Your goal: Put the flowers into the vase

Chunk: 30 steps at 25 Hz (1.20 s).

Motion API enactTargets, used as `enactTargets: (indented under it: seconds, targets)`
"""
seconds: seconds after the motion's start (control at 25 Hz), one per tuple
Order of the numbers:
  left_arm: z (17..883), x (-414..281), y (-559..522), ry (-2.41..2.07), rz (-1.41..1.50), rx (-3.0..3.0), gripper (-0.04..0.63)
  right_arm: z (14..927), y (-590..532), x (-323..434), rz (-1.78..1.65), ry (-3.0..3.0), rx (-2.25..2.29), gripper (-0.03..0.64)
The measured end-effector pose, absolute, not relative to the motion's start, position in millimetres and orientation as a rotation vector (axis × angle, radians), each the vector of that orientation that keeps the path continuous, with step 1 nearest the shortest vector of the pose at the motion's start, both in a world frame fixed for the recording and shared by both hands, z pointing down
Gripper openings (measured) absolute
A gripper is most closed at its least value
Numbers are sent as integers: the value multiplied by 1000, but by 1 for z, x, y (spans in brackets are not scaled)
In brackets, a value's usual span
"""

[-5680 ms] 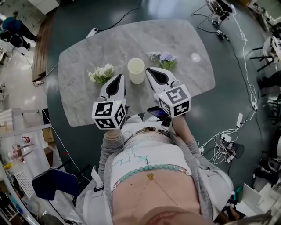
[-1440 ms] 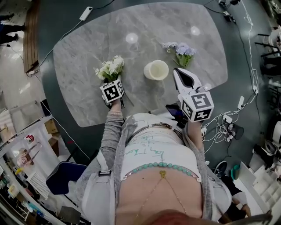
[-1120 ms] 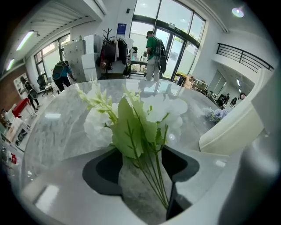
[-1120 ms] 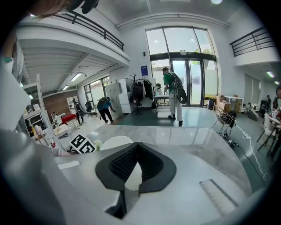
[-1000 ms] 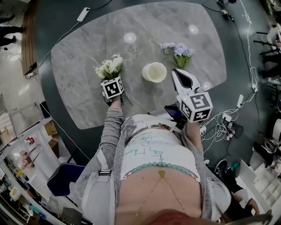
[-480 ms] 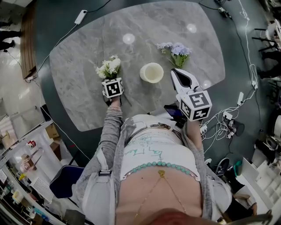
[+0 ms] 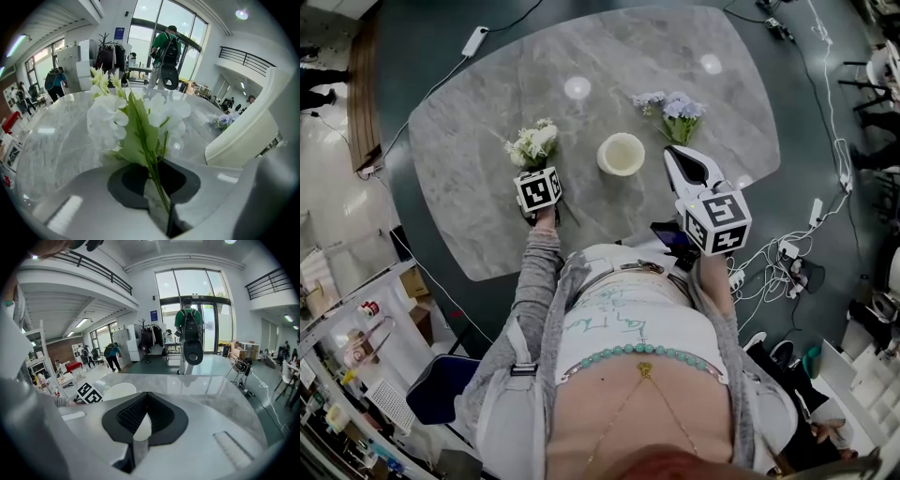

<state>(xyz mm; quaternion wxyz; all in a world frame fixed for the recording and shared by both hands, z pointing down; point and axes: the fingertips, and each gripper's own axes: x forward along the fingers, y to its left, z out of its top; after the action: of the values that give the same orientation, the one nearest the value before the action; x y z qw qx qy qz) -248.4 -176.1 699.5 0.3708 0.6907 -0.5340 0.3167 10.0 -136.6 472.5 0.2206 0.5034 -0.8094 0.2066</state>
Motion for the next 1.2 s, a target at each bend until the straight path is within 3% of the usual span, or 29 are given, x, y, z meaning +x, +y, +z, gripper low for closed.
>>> enactTargets:
  seconds: [1.2]
  targets:
    - [590, -243, -174, -1451, 541, 1942, 15, 462, -140, -2, 546, -2341, 1334, 26]
